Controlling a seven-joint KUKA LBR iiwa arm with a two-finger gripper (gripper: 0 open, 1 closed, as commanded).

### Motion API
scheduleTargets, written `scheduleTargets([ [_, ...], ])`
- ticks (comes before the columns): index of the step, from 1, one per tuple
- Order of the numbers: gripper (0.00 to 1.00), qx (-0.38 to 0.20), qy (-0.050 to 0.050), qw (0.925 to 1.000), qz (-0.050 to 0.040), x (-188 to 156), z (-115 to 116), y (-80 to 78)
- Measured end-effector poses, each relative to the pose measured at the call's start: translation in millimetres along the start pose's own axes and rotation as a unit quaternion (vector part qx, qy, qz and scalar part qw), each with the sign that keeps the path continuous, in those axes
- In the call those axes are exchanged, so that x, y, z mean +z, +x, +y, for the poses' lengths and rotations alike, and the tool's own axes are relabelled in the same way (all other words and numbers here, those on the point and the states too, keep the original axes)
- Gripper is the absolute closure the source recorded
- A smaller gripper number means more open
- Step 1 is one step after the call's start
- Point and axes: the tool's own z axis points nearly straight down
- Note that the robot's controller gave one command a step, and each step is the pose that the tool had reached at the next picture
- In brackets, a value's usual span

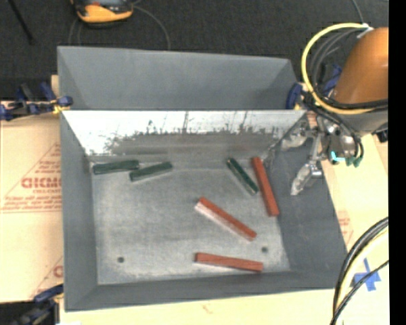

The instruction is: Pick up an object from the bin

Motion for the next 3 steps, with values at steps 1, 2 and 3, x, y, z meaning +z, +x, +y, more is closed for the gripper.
scheduleTargets([
  [1, 0.0, -0.001, 0.001, 1.0, -0.0038, -4, 0, -1.7],
  [2, 0.0, 0.001, 0.001, 1.0, -0.0056, -1, 0, -2.9],
  [3, 0.0, -0.034, -0.002, 0.9994, 0.0054, 5, 24, 19.8],
])
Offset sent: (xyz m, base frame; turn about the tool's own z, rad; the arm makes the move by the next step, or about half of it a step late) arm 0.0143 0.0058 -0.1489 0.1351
